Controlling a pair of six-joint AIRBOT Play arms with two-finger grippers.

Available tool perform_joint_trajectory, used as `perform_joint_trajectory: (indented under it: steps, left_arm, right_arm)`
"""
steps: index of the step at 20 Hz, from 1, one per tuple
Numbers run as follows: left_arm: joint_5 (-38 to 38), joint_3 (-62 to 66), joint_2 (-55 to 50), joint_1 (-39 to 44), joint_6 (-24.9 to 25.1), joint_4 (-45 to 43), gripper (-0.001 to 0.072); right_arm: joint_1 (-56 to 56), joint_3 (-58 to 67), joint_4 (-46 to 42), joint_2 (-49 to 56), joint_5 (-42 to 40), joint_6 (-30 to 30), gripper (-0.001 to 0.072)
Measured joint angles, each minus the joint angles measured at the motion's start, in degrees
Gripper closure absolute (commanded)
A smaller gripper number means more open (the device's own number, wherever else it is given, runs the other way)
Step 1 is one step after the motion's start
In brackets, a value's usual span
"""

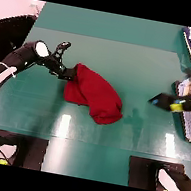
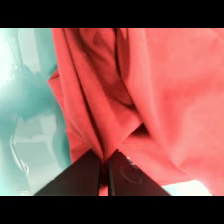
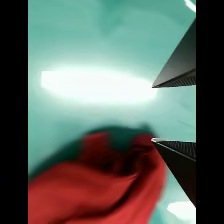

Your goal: Fold the shirts.

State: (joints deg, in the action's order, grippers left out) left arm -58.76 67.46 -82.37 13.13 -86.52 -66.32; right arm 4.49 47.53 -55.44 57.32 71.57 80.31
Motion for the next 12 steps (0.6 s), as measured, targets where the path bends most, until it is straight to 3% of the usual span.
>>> perform_joint_trajectory:
  steps: [1, 2, 4, 11, 12]
  left_arm:
    - [-0.15, 0.09, 0.13, -0.11, 0.00, -0.26, 0.0680]
    - [-0.15, 0.11, 0.17, -0.15, 0.00, -0.33, 0.0680]
    - [-0.20, 0.15, 0.26, -0.22, 0.00, -0.52, 0.0680]
    - [-0.24, 0.15, 0.31, -0.24, 0.00, -0.72, 0.0680]
    - [-0.24, 0.15, 0.31, -0.24, 0.00, -0.74, 0.0680]
  right_arm:
    - [1.86, -2.73, 1.70, 1.75, -1.33, -0.98, 0.0317]
    - [4.07, -5.01, 3.82, 3.63, -2.75, -2.21, 0.0215]
    - [8.48, -7.21, 8.02, 6.75, -5.14, -4.85, 0.0180]
    - [17.49, -3.56, 13.03, 13.79, -13.88, -8.31, 0.0220]
    - [18.38, -2.49, 13.27, 14.86, -14.49, -8.48, 0.0329]
